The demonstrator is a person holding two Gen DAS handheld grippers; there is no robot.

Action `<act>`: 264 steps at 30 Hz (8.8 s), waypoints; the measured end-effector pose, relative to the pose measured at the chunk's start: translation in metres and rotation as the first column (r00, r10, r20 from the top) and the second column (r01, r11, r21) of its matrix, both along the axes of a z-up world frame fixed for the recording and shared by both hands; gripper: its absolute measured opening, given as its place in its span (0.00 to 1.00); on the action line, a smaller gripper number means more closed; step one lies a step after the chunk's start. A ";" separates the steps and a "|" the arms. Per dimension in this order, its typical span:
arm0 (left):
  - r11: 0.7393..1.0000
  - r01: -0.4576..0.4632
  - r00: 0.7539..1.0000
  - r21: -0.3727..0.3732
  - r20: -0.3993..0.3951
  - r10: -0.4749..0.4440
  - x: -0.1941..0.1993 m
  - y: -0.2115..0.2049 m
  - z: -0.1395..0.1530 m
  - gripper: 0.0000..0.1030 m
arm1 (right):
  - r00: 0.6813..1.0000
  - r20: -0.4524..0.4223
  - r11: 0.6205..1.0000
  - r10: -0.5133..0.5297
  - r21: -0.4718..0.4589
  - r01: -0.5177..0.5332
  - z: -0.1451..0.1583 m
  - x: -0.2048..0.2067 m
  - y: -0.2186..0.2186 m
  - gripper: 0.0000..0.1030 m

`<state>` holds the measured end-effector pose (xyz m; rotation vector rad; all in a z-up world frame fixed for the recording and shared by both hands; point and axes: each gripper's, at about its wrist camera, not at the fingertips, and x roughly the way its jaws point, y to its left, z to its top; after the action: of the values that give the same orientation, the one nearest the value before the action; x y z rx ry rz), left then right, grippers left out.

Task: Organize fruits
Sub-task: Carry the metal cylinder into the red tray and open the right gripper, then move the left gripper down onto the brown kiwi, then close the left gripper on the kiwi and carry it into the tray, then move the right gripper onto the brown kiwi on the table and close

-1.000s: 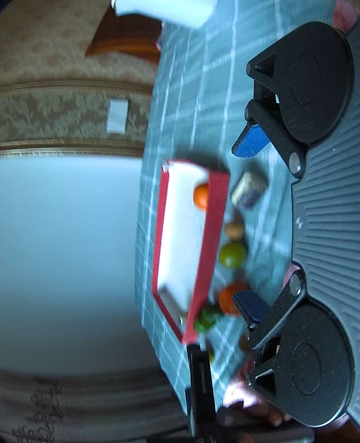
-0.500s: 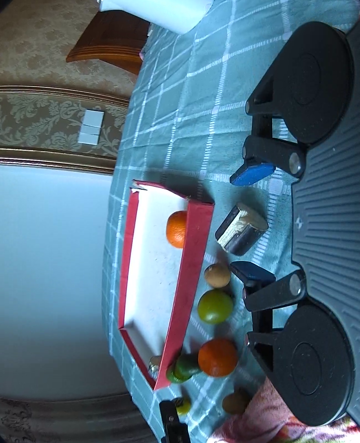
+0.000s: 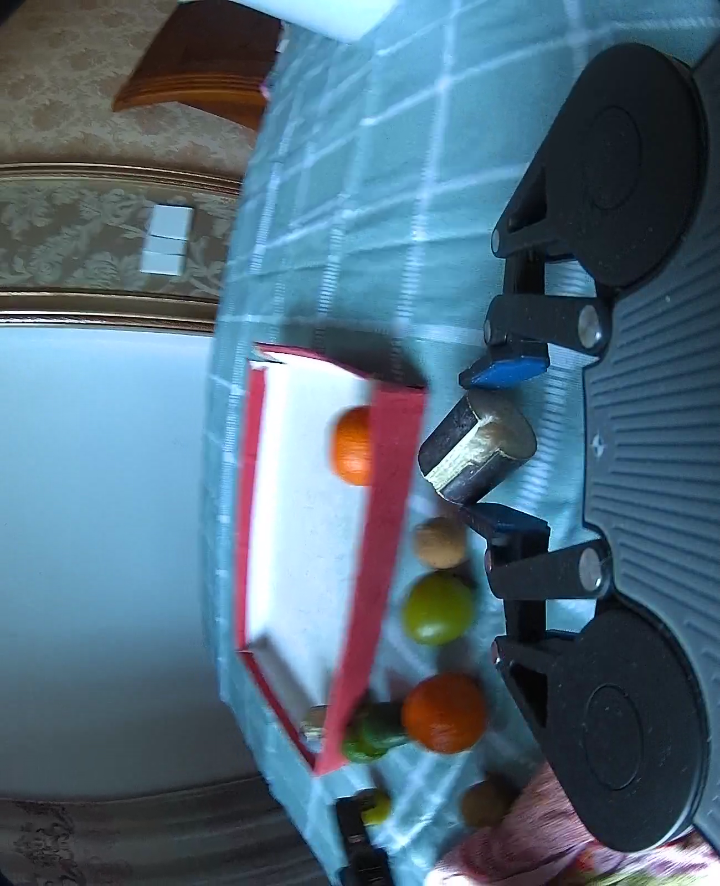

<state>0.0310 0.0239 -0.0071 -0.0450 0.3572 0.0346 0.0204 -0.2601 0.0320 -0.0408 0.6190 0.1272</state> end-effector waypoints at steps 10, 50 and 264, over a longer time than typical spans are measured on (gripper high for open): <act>1.000 -0.004 1.000 -0.003 -0.011 0.004 0.002 0.001 0.000 1.00 | 0.998 0.034 0.997 -0.062 0.041 0.060 0.036 0.084 -0.005 0.42; 1.000 -0.026 0.999 -0.005 -0.041 0.026 0.006 0.003 0.000 1.00 | 0.963 0.027 0.889 -0.270 0.391 0.238 -0.014 -0.010 -0.049 0.79; 0.998 0.064 0.997 0.017 -0.038 -0.063 -0.003 -0.015 0.000 1.00 | 0.991 -0.054 0.992 0.122 0.002 -0.122 -0.015 0.028 0.039 0.28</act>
<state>0.0275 0.0088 -0.0072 -0.0149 0.3955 -0.0244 0.0488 -0.2208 0.0171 -0.0772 0.6705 0.2472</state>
